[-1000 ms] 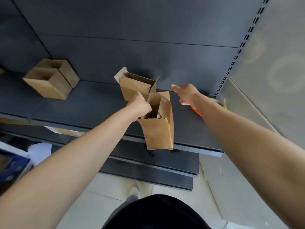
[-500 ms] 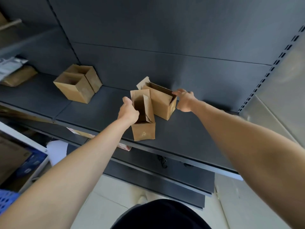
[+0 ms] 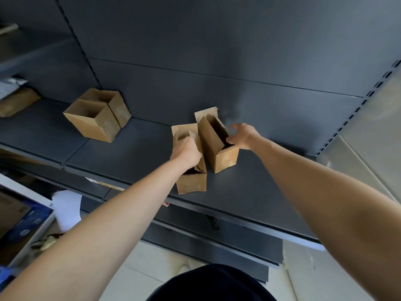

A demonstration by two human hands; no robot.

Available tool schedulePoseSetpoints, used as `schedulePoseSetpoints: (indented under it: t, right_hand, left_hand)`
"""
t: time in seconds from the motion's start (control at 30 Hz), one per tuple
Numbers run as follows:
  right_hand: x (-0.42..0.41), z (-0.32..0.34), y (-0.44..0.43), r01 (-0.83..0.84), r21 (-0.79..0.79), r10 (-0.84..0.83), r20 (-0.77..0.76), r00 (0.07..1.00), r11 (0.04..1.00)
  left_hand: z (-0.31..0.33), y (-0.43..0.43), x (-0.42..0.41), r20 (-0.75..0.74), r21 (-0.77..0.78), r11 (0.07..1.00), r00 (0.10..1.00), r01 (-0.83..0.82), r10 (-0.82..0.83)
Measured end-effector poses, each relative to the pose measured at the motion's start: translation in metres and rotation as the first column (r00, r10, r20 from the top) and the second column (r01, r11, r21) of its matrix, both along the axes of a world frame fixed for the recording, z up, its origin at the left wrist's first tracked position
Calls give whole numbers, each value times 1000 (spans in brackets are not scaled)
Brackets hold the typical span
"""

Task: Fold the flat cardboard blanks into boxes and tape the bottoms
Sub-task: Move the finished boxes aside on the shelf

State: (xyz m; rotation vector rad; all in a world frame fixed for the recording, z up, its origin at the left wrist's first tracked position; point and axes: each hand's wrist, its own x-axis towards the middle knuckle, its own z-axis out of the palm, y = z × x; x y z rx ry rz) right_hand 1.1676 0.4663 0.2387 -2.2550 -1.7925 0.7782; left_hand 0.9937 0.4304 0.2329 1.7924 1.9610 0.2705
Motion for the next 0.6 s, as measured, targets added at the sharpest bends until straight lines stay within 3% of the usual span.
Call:
schedulePoseSetpoints:
  t: [0.23, 0.43, 0.53, 0.6]
  right_hand:
    - [-9, -2, -4, -95, -112, 99, 35, 994, 989]
    - [-17, 2, -4, -94, -266, 54, -155, 986, 959]
    - [-21, 4, -3, -32, -262, -44, -280, 959, 964]
    - [-25, 3, -1, 13, -228, -73, -254, 964, 974]
  left_hand:
    - [-7, 15, -6, 96, 27, 998, 994, -52, 50]
    - [-1, 24, -3, 189, -20, 995, 977, -97, 99]
    - [-2, 26, 3, 201, -54, 997, 977, -63, 73]
    - [-2, 28, 6, 209, -39, 998, 977, -42, 50]
